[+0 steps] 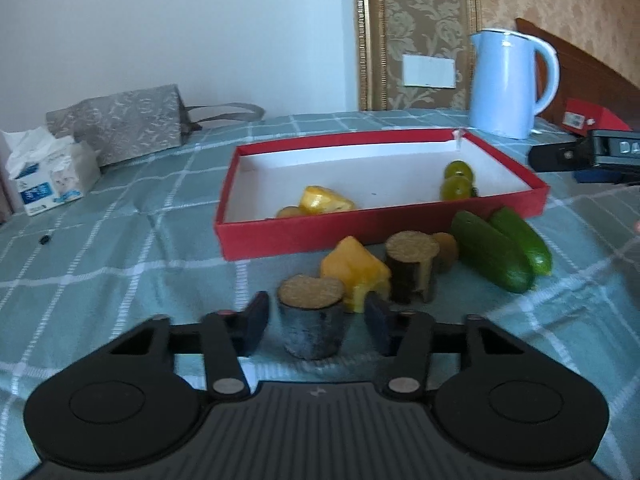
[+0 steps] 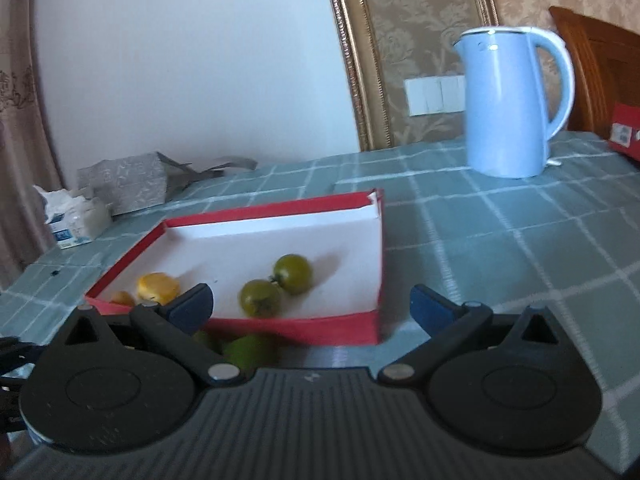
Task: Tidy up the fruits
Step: 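Reach the left tool to the dark cylindrical slice and close on it, then grasp a green cucumber with the right tool while the left tool holds the dark slice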
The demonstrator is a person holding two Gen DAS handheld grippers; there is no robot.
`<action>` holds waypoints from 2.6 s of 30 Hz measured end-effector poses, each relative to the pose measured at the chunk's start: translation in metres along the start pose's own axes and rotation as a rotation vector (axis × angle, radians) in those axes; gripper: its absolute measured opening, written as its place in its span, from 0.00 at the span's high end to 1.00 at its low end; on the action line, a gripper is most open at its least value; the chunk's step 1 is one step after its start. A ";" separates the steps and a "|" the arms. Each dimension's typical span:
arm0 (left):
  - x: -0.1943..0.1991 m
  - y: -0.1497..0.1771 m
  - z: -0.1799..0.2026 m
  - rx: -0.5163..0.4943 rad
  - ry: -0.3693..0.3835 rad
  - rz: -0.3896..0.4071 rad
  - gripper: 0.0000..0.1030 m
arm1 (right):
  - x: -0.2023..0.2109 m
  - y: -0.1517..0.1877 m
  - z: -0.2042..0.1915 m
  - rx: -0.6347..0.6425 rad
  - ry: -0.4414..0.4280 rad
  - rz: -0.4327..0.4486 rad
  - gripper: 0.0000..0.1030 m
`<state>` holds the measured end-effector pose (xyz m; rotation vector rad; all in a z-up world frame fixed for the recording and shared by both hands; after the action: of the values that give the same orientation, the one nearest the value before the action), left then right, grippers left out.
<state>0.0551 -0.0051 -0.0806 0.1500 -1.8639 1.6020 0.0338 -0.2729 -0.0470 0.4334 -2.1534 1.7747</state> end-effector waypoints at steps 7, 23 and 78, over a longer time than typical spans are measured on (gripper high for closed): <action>0.001 0.000 -0.002 0.018 -0.001 0.005 0.68 | -0.006 0.008 0.006 0.001 0.062 -0.038 0.04; -0.001 0.000 -0.006 0.000 0.028 -0.003 0.65 | 0.004 0.031 -0.041 0.196 0.063 -0.090 0.31; 0.003 0.005 -0.045 0.208 0.071 0.014 0.68 | -0.017 0.043 -0.057 0.183 0.046 -0.146 0.70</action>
<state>0.0689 0.0383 -0.0823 0.1683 -1.6467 1.7860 0.0341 -0.2089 -0.0819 0.5730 -1.8847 1.8862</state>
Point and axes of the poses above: each gripper's, at about its wrist camera, not at the fingertips, and x roughly against the way its jaws point, z to its right, y to its underside, the point moved 4 cm from there along -x, roughly the way its jaws point, and after that the axes turned 2 degrees about x, right-handed, at the moved point
